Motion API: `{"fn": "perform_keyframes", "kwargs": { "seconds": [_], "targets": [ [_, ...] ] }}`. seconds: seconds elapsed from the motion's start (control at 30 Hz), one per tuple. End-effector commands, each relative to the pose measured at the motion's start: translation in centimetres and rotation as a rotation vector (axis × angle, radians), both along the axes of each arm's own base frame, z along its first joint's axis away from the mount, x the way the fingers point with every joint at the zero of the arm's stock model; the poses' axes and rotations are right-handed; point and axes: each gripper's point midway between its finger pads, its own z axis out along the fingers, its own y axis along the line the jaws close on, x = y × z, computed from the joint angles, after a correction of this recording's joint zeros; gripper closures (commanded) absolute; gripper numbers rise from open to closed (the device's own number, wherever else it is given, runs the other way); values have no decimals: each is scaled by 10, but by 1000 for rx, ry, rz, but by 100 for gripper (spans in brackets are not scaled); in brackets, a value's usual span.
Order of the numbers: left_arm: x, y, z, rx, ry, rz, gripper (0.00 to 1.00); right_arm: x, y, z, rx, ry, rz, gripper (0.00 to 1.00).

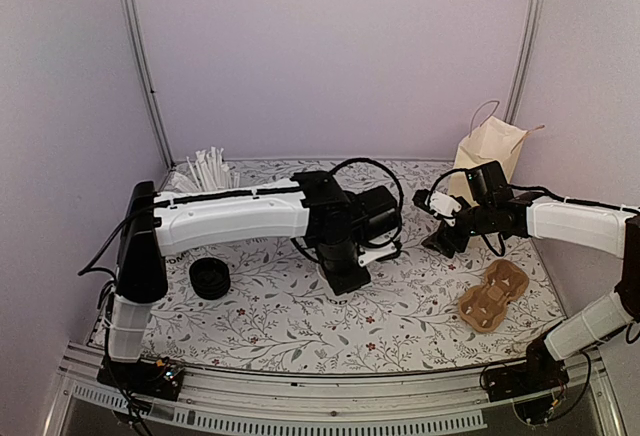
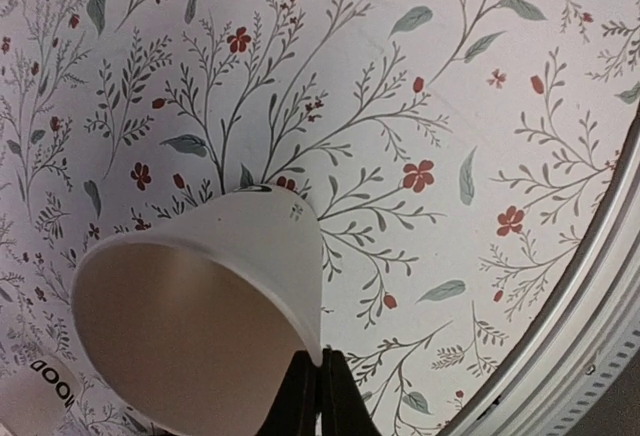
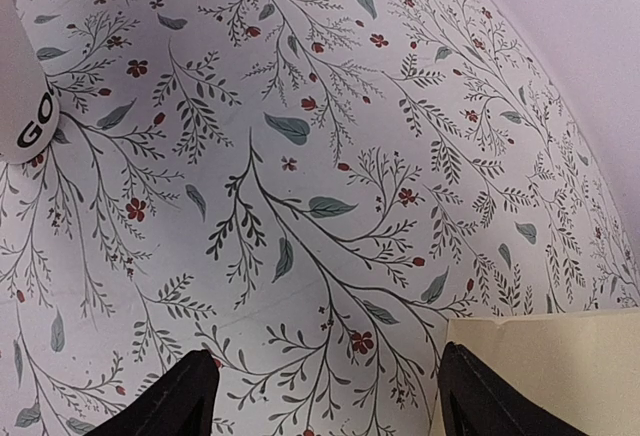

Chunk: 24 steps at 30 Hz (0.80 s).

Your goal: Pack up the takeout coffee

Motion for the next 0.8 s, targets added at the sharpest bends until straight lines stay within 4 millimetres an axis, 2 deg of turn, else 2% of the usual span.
{"fn": "perform_keyframes", "kwargs": {
  "seconds": [0.0,0.1,0.2,0.3,0.43,0.5,0.57,0.6,0.63,0.67,0.77],
  "targets": [
    [20,-1,-4,-4,-27,5,94,0,-3,-8,-7,12,-6,21],
    [26,-1,-5,-5,-39,-5,86,-1,-2,-7,-3,11,0,21],
    [32,0,1,-6,-70,-5,75,-2,0,-5,3,13,4,21],
    [33,1,21,-45,-90,2,64,-3,1,-5,7,18,11,21],
    [25,8,64,-128,-113,31,61,-4,1,-5,8,19,17,21],
    [23,22,82,-148,-127,87,58,-5,1,-5,6,18,20,21],
    [23,43,91,-159,-110,190,45,-5,1,-6,4,20,21,21],
    [24,55,90,-153,-87,243,34,-5,0,-6,3,20,21,21],
    [25,69,87,-135,-66,293,13,-5,0,-6,2,18,22,21],
    [22,82,81,-107,-53,322,5,-5,0,-6,-1,17,20,21],
    [17,123,60,-6,-46,392,5,-5,-1,-6,-5,16,20,21]
  ]
}}
